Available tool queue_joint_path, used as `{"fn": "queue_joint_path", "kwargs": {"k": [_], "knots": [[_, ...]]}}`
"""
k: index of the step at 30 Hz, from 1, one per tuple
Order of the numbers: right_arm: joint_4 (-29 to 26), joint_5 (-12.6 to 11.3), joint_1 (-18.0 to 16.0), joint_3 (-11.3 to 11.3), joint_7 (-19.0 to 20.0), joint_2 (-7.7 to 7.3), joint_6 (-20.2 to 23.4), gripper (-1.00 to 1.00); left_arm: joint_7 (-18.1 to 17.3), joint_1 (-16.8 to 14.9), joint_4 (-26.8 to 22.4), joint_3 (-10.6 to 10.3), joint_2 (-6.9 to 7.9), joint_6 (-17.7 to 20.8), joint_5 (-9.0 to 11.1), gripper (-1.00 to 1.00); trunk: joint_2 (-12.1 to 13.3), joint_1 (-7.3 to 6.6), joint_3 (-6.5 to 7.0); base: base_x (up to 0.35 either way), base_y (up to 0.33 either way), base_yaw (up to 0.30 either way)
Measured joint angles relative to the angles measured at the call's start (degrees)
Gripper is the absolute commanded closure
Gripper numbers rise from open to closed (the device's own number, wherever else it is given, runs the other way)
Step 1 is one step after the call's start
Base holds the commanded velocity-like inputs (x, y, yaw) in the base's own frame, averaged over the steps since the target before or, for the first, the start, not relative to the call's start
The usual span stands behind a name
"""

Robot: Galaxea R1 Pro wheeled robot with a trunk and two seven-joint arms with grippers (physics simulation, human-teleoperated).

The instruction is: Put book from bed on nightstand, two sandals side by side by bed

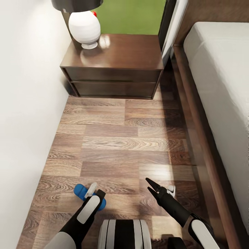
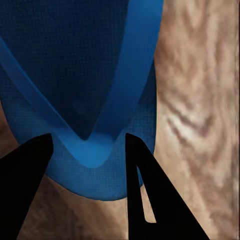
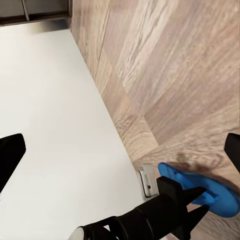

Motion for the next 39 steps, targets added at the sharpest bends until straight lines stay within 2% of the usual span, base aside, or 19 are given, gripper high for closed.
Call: {"fn": "queue_joint_path", "kwargs": {"k": [13,16,18,20,24,26,28,33,35,39], "knots": [[0.1,0.1,0.0,0.0,-0.1,0.01,-0.1,-1.0,0.1,0.0,-0.8,-0.2,0.19,0.3,-0.5,1.0,0.2,-0.34,2.88,0.0,0.0,0.0],[0.1,0.1,0.0,0.0,-0.1,0.0,-0.1,-1.0,0.1,0.0,-3.4,-1.2,0.25,1.1,-2.3,1.0,0.2,-0.42,3.55,0.0,0.0,0.0],[0.2,0.1,0.0,0.0,-0.1,-0.01,-0.1,-1.0,0.1,0.0,-6.9,-2.8,0.32,4.0,-5.3,1.0,0.2,-0.47,3.99,0.0,0.0,0.0],[0.3,0.1,0.0,0.0,-0.1,-0.01,-0.2,-1.0,0.1,0.0,-9.2,-3.5,0.37,7.6,-7.5,1.0,0.3,-0.52,4.44,0.0,0.0,0.0],[0.4,0.1,0.0,0.0,-0.2,0.01,-0.2,-1.0,-0.1,0.0,-12.3,-3.9,1.25,11.4,-9.2,1.0,0.3,-0.62,5.32,0.0,0.0,0.0],[0.4,0.2,0.0,0.0,-0.3,0.0,-0.2,-1.0,-2.2,0.0,-13.9,-3.9,2.56,12.3,-9.6,1.0,0.3,-0.67,5.77,0.0,0.0,0.0],[0.5,0.7,0.0,0.0,-0.4,-0.01,-0.2,-1.0,-6.4,0.0,-14.7,-4.0,4.11,13.3,-9.8,1.0,0.4,-0.72,6.21,0.0,0.0,0.0],[0.6,5.3,0.0,0.0,-0.4,0.04,-0.2,-1.0,-17.9,0.0,-15.3,-3.8,8.25,20.3,-10.1,1.0,0.4,-0.85,7.32,0.0,0.0,0.0],[0.7,7.4,0.0,0.0,-0.5,0.05,-0.2,-1.0,-20.3,0.0,-15.8,-3.8,9.0,22.4,-10.5,1.0,0.5,-0.9,7.76,0.0,0.0,0.0],[0.7,9.5,0.0,0.0,-0.5,0.06,-0.3,-1.0,-21.3,0.0,-19.5,-4.8,9.36,25.8,-13.4,1.0,0.5,-1.01,8.65,0.0,0.0,0.0]]}}
